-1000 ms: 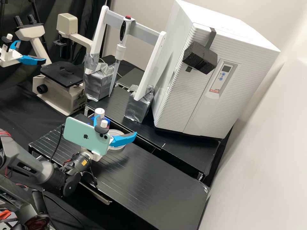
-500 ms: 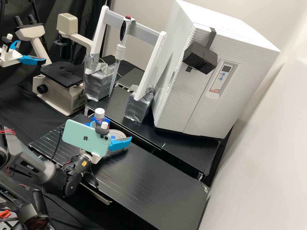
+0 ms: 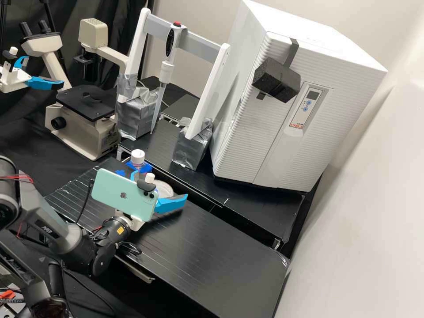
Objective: Open the lid
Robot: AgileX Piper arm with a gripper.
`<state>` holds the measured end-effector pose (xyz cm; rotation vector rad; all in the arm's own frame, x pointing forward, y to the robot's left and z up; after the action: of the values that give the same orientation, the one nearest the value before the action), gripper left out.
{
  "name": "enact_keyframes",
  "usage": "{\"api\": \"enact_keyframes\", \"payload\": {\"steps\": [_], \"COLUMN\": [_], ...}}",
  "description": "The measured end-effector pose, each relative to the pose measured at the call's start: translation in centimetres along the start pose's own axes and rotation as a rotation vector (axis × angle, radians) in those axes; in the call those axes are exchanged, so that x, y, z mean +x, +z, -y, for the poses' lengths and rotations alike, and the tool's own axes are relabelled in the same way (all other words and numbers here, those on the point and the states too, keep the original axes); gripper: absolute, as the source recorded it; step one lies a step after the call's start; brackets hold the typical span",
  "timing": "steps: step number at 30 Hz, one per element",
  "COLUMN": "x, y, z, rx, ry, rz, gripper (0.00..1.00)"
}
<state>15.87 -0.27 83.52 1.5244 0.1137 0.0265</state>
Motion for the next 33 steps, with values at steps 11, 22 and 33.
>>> {"api": "enact_keyframes", "payload": {"steps": [11,22,33], "x": [-0.5,-0.4,-1.7], "y": [0.0,0.5,-0.9], "z": [-0.5,-0.4,-1.0], "rx": [-0.010,0.003,-0.019], "ry": [0.029,0.011,0.016], "rz": [0.007,0.022,-0.030], "gripper": [1.00,1.00,1.00]}}
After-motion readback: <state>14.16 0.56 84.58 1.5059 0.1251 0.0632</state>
